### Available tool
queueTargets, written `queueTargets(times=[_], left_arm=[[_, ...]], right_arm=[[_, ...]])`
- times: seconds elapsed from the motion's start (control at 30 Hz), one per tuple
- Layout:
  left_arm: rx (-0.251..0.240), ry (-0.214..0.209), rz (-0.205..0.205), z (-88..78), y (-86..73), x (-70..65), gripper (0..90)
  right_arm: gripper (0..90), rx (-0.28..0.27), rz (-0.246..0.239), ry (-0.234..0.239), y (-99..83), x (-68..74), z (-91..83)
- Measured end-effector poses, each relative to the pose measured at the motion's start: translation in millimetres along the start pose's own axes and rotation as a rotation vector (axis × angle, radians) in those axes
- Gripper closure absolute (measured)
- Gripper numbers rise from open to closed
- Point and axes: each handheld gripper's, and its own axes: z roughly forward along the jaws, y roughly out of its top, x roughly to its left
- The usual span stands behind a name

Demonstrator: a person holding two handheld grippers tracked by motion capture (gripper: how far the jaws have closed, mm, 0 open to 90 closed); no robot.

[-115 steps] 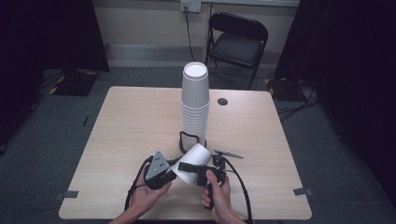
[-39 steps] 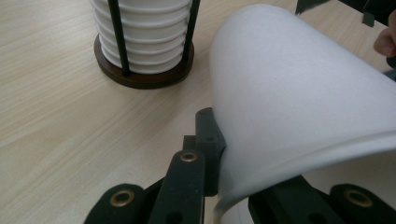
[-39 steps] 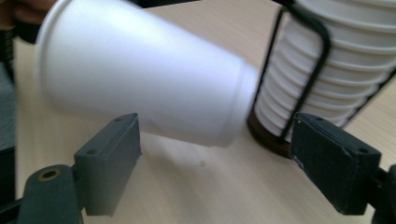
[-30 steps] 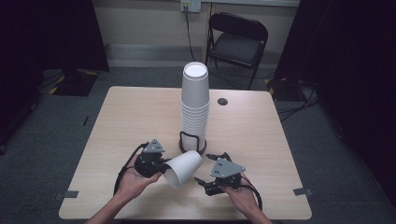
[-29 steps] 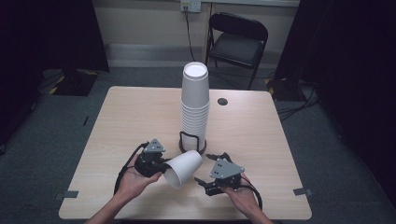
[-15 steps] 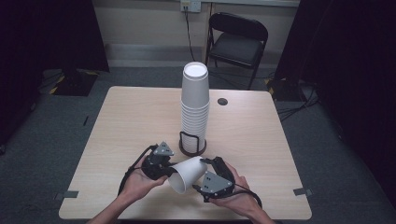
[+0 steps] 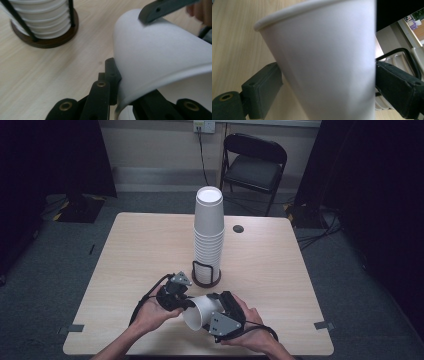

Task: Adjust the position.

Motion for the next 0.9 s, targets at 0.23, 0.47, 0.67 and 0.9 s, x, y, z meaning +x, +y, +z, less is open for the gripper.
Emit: queueTargets(times=[0.23,0.47,0.67,0.9], left_arm=[[-0.016,-0.020,-0.035,1.0,2.0,0.1,86.8],[-0.026,-0.032,-0.047,8.2,3.8,-2.1,87.2],[-0.033,-0.035,-0.070,10.4,1.2,-0.9,87.3],[-0.045,-0.041,-0.081,11.1,2.9,-1.8,87.1]], right_arm=[[7.6,-0.022,0.032,-0.003,4.9,0.1,3.6],[8.1,-0.075,0.043,0.006,14.1,1.9,7.4],[8.0,-0.078,0.057,0.018,16.4,1.7,9.2],[7.8,-0.083,0.057,0.000,17.5,2.0,8.8]])
